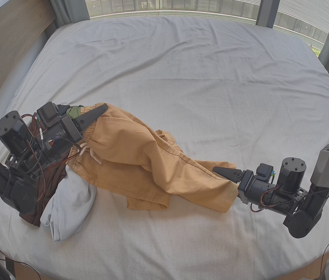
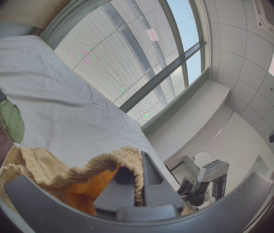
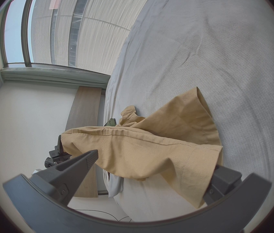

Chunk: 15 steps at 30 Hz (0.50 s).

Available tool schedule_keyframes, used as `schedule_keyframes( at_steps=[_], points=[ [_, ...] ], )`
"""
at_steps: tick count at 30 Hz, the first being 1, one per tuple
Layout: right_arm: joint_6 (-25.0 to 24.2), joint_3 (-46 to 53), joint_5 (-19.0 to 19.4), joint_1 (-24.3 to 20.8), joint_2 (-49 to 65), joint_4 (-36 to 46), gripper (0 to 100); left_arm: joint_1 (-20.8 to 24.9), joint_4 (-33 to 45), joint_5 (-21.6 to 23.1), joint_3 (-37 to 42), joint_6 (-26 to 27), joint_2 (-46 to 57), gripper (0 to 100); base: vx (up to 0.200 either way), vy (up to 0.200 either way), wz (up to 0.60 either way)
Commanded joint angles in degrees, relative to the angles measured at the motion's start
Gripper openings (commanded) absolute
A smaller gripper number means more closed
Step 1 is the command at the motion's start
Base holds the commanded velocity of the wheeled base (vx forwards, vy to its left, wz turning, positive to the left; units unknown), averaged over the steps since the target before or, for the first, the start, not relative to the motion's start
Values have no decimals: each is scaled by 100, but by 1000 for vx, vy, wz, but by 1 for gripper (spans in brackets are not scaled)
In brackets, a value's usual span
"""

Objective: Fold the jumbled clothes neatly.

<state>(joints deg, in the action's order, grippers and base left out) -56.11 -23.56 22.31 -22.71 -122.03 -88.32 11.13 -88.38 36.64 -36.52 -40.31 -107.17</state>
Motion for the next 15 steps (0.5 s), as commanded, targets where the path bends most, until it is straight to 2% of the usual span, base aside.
schedule_keyframes(
  at_steps=[1, 9, 10, 15],
  points=[
    [-58, -43, -7, 30, -5, -1, 100, 3, -4, 1, 5, -3, -6, 0, 0, 0, 0],
    [-251, -104, -16, 47, -23, -1, 100, -6, -4, 1, -4, -3, -6, 0, 0, 0, 0],
    [-251, -113, -25, 47, -23, -1, 0, -14, -4, 1, -4, -3, -15, 0, 0, 0, 0],
    [-286, -122, -16, 56, -32, -1, 0, -6, -4, 1, -4, -3, -6, 0, 0, 0, 0]
  ],
)
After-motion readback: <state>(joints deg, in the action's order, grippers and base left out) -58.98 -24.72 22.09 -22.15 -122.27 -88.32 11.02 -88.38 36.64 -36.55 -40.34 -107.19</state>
